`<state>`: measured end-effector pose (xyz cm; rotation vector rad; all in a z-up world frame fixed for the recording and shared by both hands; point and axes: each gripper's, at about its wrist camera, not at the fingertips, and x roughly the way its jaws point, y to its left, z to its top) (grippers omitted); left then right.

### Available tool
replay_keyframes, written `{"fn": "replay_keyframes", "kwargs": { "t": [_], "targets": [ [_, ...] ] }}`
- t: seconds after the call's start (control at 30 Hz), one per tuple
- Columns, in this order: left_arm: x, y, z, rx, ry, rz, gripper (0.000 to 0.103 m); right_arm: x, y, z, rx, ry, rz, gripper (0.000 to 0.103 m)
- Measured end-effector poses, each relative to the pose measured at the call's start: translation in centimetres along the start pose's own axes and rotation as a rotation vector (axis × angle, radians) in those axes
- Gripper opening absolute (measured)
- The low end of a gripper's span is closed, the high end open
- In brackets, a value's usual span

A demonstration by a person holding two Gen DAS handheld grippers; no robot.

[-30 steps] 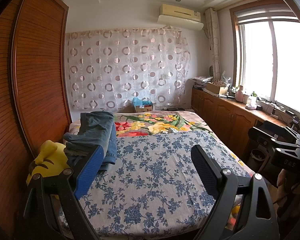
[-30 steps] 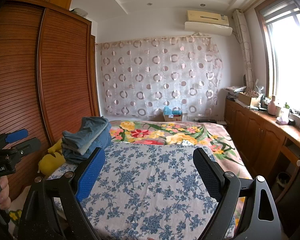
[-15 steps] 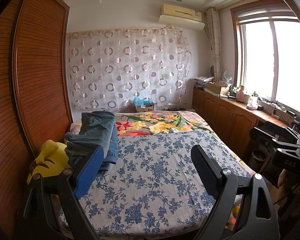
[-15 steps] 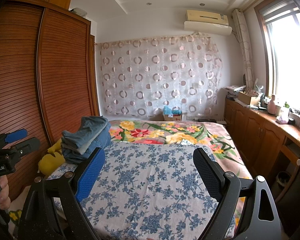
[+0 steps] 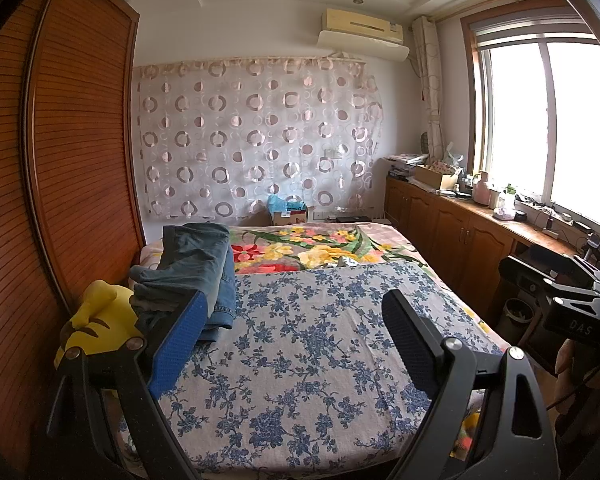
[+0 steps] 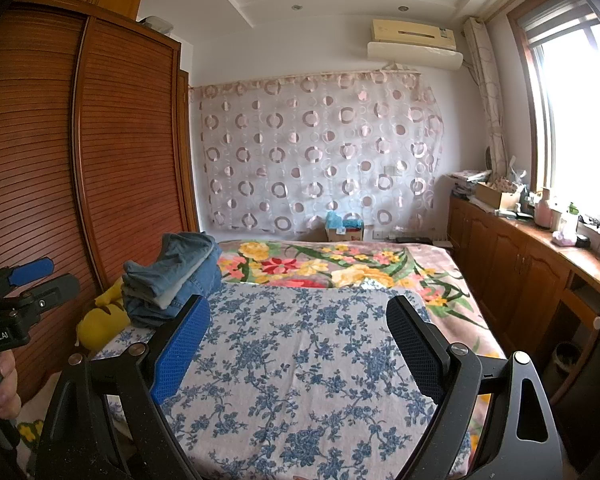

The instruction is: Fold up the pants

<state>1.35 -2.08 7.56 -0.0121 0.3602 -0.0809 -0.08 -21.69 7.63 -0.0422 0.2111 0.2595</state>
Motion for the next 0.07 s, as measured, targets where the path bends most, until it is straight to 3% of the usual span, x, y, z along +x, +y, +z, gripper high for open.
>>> {"fn": "replay_keyframes", "kwargs": {
  "t": [0.07],
  "targets": [
    [0.04, 0.06, -0.02, 0.001, 0.000, 0.000, 0.089, 0.00, 0.02, -0.01, 0.000, 0.001, -0.001, 0.091]
  ]
}}
